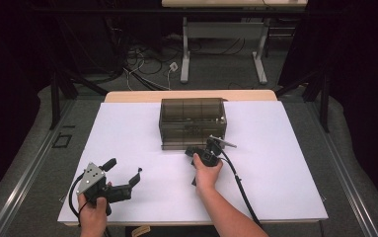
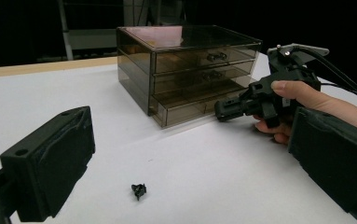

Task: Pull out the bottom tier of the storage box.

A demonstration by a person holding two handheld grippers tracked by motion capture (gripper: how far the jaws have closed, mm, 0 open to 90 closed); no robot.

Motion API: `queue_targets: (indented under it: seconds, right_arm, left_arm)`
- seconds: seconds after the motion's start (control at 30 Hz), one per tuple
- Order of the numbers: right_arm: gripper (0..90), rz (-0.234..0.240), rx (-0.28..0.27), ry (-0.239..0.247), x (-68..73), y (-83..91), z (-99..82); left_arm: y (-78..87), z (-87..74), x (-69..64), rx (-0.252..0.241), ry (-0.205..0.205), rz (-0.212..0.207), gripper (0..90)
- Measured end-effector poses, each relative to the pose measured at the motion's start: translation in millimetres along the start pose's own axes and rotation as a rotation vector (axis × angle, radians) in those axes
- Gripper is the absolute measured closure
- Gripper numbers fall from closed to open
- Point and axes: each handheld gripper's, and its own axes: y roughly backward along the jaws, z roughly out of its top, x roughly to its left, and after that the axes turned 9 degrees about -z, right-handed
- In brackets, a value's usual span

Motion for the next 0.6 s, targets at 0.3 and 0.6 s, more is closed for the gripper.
queue_targets:
  seconds: [0.3, 0.6]
  right_arm:
    - [83.3, 0.007, 0.000, 0.009, -0.2, 1.3, -3.3]
    - [83.3, 0.008, 0.000, 0.013, -0.3, 2.6, -5.2]
  left_arm:
    - [-0.2, 0.0, -0.2, 0.002, -0.002, -0.001, 0.6]
    - [-0.2, 0.1, -0.5, 0.003, -0.002, -0.001, 0.5]
